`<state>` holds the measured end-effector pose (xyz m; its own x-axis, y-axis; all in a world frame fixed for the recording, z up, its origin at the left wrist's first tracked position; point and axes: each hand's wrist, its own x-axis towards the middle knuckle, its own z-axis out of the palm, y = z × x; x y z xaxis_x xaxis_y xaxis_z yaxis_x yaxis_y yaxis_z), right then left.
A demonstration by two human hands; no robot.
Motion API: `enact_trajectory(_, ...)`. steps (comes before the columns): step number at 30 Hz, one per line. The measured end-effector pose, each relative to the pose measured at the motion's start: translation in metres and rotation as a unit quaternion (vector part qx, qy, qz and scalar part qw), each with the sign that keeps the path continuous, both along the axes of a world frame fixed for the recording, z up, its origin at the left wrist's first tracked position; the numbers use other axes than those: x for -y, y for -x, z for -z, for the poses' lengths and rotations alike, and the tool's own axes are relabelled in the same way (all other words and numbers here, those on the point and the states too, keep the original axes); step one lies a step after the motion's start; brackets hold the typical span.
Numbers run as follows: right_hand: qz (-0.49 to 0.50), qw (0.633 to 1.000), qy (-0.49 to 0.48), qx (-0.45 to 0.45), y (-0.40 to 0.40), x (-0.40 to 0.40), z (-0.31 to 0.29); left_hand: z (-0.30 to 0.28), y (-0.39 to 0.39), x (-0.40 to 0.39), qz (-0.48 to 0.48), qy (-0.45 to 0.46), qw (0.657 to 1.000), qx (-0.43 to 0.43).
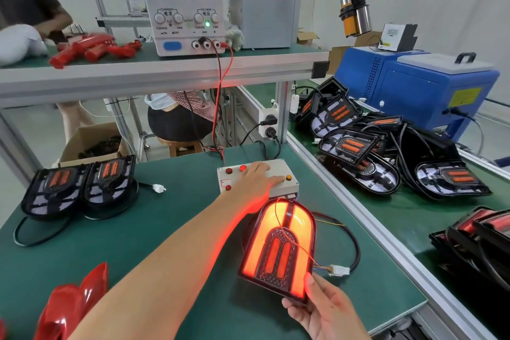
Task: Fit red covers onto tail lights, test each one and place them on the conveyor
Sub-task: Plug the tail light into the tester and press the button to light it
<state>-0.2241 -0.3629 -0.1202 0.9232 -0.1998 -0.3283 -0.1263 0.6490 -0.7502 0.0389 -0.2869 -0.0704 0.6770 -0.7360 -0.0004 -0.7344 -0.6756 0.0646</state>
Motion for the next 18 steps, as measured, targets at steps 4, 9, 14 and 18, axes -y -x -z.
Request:
enact_trajectory(4, -0.016, 1.000, 0.026, -0.005, 0.002, 0.001, -0.001, -0.004, 0.004, -0.008, 0.025, 0.007, 0.999, 0.025)
enact_trajectory(9, -0.013, 0.999, 0.042, 0.005, 0.002, 0.001, 0.000, -0.013, 0.039, -0.033, -0.076, 0.311, 0.947, 0.017)
enact_trajectory(14, -0.019, 0.998, 0.065, 0.003, 0.001, 0.000, -0.001, -0.012, 0.086, -0.068, -0.191, 0.312, 0.902, -0.228)
enact_trajectory(18, -0.031, 0.996, 0.081, -0.014, 0.001, -0.004, -0.006, 0.004, 0.112, -0.093, -0.200, 0.293, 0.870, -0.342)
